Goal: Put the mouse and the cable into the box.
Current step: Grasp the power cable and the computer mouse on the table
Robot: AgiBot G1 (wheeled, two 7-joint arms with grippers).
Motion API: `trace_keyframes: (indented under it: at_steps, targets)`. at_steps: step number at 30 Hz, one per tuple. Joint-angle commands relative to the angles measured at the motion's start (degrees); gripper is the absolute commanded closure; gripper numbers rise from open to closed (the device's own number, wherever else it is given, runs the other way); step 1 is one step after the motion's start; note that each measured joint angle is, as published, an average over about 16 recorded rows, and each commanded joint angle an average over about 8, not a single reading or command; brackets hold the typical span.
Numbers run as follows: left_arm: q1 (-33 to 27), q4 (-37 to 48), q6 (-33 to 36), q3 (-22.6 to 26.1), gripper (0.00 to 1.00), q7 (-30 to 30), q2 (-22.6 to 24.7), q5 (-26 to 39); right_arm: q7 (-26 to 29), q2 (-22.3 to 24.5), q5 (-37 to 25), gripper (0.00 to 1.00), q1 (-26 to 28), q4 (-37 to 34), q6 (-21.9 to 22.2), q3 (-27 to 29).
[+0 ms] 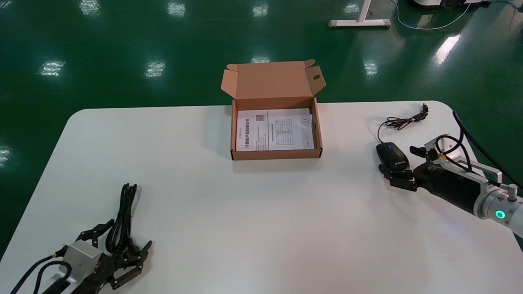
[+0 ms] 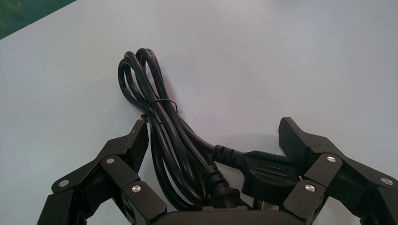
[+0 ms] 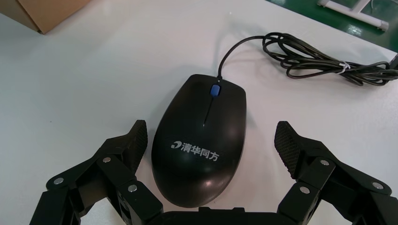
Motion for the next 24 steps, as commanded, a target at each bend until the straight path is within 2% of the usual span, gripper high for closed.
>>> trace_keyframes:
  at_steps: [1,18,24]
  targets:
    - [0.05,0.01,-0.34,-0.11,0.0,0.07,0.18,0.01,-0.04,-0.09,-0.04,0.0,0.21,-0.5,-0.01,-0.02]
    - [-0.11,0.94,-0.61,-0.55,0.0,0.6,0.58,0.02,0.27,-0.21,-0.16,0.0,0.78,-1.43,-0.52,-0.16]
    - [0.57,1.32,-0.72,-2.18,0.0,1.4,1.09,-0.6,0.27,-0.21,-0.15,0.0,0.81,-1.48,-0.53,-0.16]
